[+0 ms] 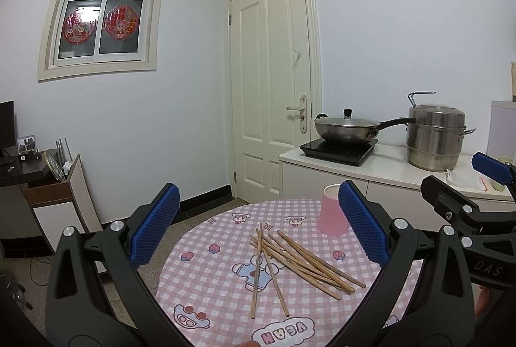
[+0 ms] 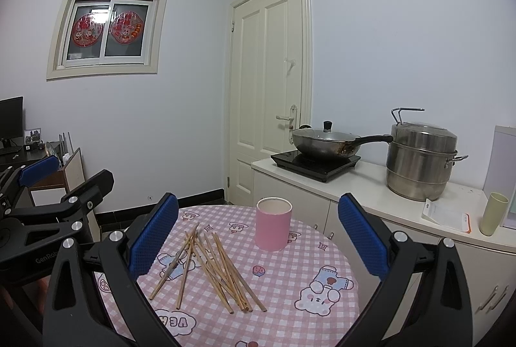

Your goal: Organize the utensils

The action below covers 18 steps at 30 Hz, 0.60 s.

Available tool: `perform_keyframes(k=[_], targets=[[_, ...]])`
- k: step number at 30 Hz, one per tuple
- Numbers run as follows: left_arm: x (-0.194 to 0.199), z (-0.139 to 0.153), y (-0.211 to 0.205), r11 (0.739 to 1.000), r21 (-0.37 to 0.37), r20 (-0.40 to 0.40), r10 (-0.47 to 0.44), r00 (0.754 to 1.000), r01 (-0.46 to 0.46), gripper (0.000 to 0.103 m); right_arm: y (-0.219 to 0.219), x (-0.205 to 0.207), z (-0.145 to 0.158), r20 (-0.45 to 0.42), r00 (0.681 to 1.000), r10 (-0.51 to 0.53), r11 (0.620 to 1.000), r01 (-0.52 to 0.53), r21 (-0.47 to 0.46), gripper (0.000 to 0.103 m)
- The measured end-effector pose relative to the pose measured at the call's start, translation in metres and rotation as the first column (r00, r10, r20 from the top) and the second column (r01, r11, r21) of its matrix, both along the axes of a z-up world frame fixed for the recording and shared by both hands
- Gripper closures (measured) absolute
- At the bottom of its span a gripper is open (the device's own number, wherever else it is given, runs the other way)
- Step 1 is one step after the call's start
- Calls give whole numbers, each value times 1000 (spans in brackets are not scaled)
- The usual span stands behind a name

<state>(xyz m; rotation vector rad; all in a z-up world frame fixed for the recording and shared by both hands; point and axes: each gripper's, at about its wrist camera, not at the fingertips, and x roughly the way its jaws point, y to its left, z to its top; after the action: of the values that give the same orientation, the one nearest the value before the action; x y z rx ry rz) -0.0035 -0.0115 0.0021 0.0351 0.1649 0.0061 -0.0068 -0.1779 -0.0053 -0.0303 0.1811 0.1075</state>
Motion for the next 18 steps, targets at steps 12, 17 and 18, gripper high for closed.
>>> perform_keyframes(k=[12,17,18], targets=[[1,-1,1,1000,-1,-5,-3,1000,3,6,2,0,0,-6,1000,-1,1000,1,-3,7],[1,-4,3,1000,-2,-8,-4,1000,4,6,3,0,-1,-7,1000,-2,1000,2,-4,7],[1,-4,3,1000,-2,-8,-4,1000,4,6,3,0,-1,-7,1000,-2,1000,2,-4,7]])
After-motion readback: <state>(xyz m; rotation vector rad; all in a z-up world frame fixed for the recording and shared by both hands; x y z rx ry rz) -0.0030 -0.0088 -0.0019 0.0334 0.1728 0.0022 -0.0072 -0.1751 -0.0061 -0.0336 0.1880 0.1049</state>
